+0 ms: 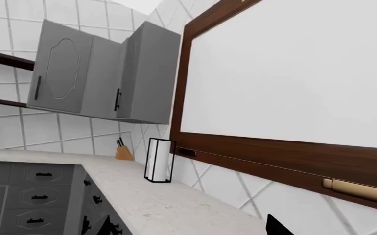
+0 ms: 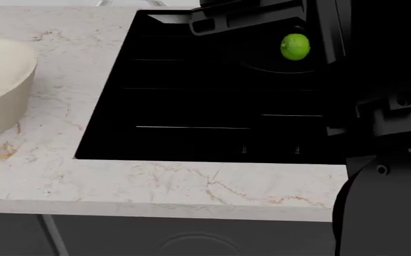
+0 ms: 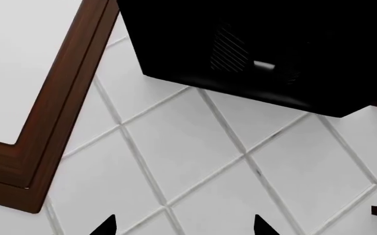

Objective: Pick the lime from the pan and place it in the bowl.

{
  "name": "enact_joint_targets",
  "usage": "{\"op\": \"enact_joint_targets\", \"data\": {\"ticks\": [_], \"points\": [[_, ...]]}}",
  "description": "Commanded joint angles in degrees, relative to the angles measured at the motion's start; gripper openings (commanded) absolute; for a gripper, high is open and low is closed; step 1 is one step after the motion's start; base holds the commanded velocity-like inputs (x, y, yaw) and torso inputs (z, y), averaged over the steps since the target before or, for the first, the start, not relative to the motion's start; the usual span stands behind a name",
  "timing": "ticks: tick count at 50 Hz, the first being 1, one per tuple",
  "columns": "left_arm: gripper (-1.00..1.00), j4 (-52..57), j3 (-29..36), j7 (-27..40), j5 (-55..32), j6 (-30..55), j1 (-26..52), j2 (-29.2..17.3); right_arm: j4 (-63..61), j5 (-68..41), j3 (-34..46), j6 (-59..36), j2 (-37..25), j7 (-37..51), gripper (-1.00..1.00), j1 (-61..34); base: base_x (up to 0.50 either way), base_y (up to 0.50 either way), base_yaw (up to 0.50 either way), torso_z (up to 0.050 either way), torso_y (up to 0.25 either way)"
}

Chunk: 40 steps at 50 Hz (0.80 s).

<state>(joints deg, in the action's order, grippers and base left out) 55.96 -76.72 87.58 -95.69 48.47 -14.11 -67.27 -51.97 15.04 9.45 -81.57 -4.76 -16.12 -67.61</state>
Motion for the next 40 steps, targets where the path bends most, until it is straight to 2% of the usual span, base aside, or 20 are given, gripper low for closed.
{"op": "enact_joint_targets", "data": {"ticks": [1, 11, 40], "points": [[1.00, -0.5, -0.8, -1.9, 1.8, -0.2, 0.0, 1.8, 0.6, 0.1, -1.1, 0.3, 1.2, -0.4, 1.00, -0.5, 0.00, 0.24, 0.00, 0.000, 0.000], [1.00, -0.6, -1.5, -2.7, 1.6, 0.1, 0.2, 2.4, 0.4, -0.2, 0.9, -2.9, 1.3, 0.0, 1.00, -3.4, 0.02, 0.01, 0.00, 0.000, 0.000], [1.00, -0.9, 0.4, -6.3, 5.4, 0.2, 0.8, 5.5, 1.5, -2.0, 2.0, -2.7, 2.2, 1.4, 1.00, -4.5, 0.36, 0.00, 0.00, 0.000, 0.000]]}}
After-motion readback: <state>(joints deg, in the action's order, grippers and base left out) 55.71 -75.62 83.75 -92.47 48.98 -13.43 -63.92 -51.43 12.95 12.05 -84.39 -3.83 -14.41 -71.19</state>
